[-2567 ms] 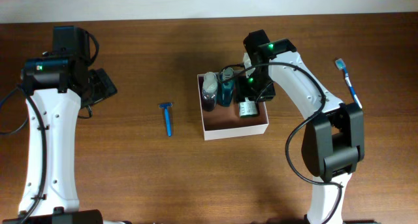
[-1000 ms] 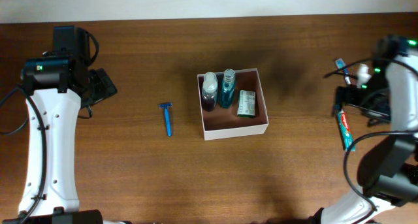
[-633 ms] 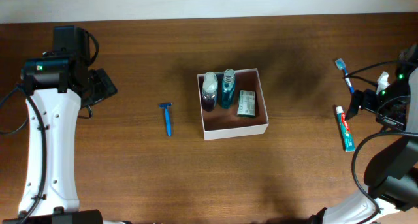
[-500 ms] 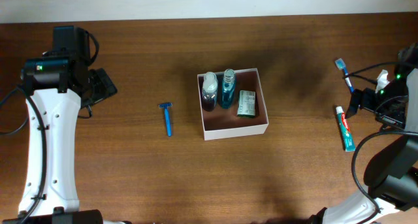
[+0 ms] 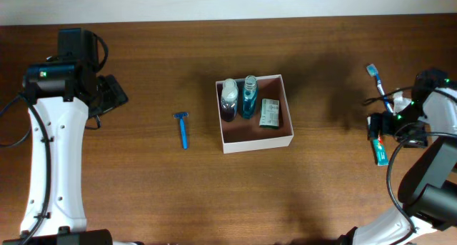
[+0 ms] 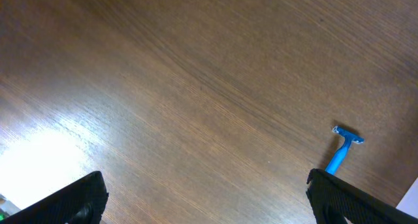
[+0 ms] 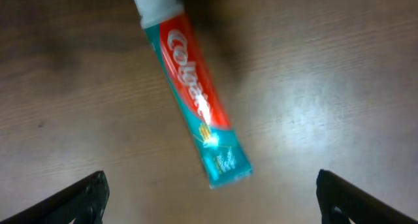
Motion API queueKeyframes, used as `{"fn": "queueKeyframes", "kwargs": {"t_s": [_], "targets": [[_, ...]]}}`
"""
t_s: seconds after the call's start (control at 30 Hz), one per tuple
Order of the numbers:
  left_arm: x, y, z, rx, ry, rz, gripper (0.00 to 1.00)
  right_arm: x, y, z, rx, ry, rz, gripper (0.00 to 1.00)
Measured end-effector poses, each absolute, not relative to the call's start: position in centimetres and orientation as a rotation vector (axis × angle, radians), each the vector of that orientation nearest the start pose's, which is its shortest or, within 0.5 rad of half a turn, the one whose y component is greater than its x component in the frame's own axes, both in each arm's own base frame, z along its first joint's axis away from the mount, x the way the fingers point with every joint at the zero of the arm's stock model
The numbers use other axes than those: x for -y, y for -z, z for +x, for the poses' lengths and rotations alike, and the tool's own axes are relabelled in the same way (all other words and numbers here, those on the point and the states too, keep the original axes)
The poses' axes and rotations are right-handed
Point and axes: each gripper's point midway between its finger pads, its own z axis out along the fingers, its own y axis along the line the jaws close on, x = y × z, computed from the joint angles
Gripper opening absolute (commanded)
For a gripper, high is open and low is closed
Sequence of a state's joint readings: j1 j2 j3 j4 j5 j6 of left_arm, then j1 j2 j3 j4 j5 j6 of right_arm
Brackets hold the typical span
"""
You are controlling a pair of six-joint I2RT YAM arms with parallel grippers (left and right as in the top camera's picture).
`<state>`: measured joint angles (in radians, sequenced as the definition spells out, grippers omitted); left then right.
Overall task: Pack container
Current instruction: 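Move the right gripper over the Colgate toothpaste tube, then lower and close the right gripper on the Colgate tube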
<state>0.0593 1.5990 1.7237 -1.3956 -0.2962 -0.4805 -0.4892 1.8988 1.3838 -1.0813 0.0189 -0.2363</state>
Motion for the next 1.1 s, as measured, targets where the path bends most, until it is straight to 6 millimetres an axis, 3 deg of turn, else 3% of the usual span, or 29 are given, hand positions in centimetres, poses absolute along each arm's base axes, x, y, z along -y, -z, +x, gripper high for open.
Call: {"fn": "queueKeyframes", "kwargs": {"t_s": [0.23,0.47,1.1], "targets": [[-7.0,-24.0,33.0,-2.654,-0.317,-0.799,0.99,17.5,-4.0,32.2,-3.051,0.078,0.294,0.99],[-7.0,-24.0,33.0,-2.654,-0.317,-0.799,0.99,17.1,-4.1,34.0,-2.984,0.020,0.158,0.98],[-7.0,-24.0,33.0,-2.654,-0.317,-0.799,0.99,16.4,-2.7,33.8,-3.005,-0.038,0.121,0.99]]}}
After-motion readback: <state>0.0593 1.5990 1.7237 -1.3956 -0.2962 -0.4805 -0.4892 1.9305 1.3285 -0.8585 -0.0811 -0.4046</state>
